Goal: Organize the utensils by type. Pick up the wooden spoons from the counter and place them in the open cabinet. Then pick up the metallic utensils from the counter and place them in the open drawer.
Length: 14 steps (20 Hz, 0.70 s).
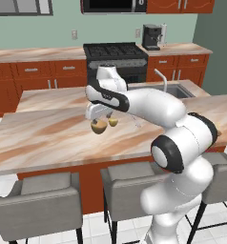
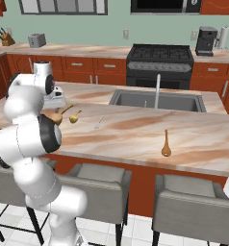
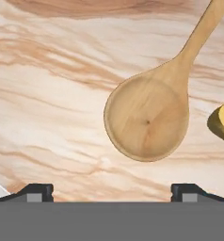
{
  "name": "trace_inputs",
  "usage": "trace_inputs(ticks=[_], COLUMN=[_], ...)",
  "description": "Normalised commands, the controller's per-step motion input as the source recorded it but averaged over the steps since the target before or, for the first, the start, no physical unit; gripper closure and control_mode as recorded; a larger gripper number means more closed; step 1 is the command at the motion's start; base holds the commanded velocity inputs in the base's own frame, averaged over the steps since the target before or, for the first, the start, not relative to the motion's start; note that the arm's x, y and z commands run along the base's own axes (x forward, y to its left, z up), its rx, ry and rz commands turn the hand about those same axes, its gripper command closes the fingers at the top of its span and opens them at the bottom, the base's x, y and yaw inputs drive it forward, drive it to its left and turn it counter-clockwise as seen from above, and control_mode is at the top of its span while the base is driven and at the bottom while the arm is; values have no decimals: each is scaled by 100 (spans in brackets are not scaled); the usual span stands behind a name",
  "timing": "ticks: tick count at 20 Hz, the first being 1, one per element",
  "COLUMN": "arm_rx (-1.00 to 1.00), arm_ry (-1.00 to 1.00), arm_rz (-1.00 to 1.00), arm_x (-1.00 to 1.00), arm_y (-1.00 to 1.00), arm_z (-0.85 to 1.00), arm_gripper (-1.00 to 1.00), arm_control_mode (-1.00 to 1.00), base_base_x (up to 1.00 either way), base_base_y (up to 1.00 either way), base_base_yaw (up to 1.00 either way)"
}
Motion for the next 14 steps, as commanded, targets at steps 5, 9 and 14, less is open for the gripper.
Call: trace_inputs(ticks=[5,9,14], arm_rx=[2,0,-3], arm_ry=[7,2,0], arm_rz=[13,5,0], arm_x=[42,31,8], arm_y=[17,26,25], arm_z=[-30,-22,-16], arm_gripper=[-100,-100,-100], arm_control_mode=[-100,-100,-100], base_base_x=[0,0,0], base_base_y=[0,0,0], base_base_yaw=[0,0,0])
